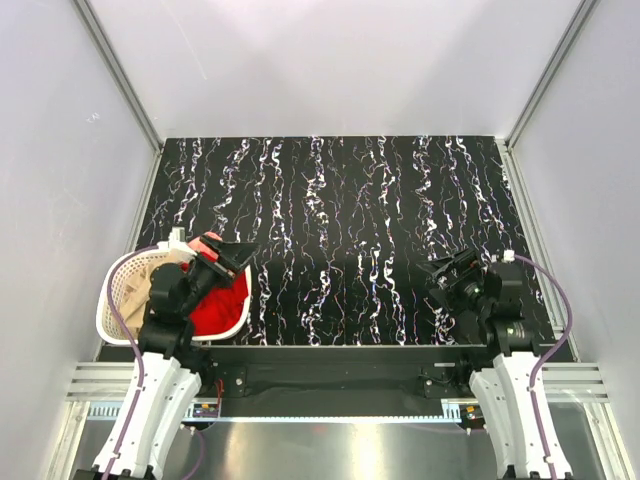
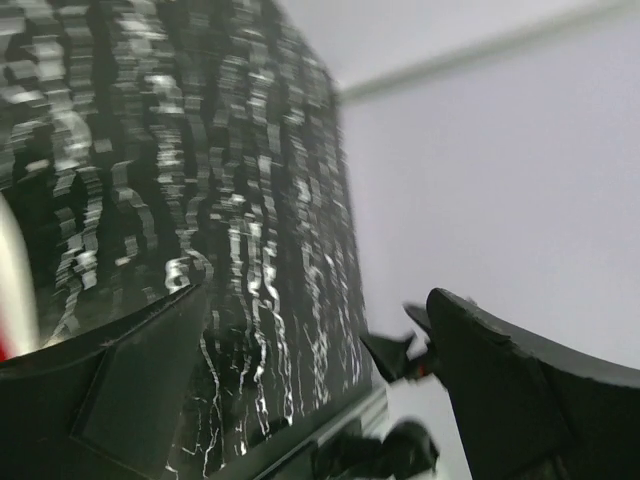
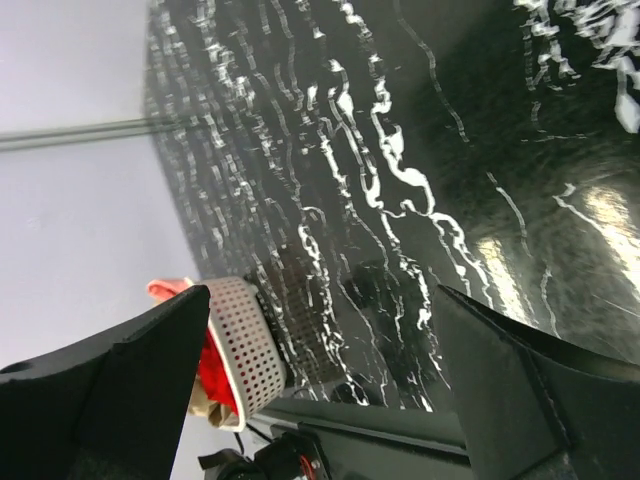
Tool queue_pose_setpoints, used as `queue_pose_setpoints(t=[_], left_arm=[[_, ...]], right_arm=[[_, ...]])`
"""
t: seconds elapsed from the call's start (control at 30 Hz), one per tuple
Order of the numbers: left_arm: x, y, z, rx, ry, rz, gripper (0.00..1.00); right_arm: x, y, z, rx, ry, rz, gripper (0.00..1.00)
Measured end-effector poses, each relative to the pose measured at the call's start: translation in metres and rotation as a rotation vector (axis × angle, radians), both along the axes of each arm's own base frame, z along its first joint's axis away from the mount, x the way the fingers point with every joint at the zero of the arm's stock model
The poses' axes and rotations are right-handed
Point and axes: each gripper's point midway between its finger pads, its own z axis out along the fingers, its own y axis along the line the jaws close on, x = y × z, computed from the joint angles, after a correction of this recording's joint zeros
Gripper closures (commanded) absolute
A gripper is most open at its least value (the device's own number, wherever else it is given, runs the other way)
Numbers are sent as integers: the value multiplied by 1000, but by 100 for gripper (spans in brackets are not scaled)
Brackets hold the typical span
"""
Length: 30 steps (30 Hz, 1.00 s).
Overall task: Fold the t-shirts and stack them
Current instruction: Grab the tshirt from the pile
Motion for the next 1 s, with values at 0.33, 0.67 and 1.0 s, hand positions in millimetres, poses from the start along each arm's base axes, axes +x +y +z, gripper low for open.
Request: queue_pose_setpoints(t=[0.33,0.67,1.0], left_arm=[[1,23,-42,12,302,131,12],[44,98,12,442,545,418,31],[-10,117,-28,882,864,475,37]], right_arm=[[17,8,20,-88,185,184,0],[15,47,19,-112,262,461,4],[35,51,2,-216,321,610,6]])
